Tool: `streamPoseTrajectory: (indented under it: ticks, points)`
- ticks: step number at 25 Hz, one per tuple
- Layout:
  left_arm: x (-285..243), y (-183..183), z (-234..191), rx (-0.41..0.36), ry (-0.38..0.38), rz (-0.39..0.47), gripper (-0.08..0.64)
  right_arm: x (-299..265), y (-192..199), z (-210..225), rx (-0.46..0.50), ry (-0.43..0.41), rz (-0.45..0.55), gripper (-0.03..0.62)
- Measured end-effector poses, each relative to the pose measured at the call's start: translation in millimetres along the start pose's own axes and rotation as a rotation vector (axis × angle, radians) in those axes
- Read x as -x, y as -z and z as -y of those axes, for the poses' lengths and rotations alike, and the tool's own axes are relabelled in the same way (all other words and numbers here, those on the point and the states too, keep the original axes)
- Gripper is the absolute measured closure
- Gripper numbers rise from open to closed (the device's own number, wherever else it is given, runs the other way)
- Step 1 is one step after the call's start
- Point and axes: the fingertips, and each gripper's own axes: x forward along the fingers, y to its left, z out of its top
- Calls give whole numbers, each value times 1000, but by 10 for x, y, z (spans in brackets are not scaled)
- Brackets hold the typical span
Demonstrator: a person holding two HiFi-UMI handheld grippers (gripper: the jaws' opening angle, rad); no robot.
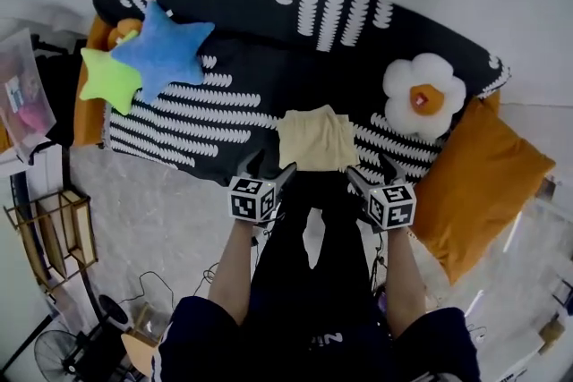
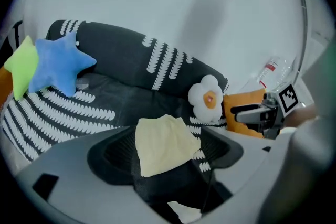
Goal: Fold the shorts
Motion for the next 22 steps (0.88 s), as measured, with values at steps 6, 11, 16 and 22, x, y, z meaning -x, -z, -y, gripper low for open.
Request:
streamPoseTrajectory:
  ticks: [6,11,16,22]
  points:
    - [216,-328,149,-75,25,24,193,280,-352,-96,-5,82,66,198]
    - [457,-879,226,-134,20,119,193,519,-835,-273,28,113,176,198]
    - [698,-1428,392,-214,36,227,193,829,-1318,-423,64,156,296,199]
    - [1053,-1984,707,-283,97,345,193,1267,-1780,-645,104,175,415,201]
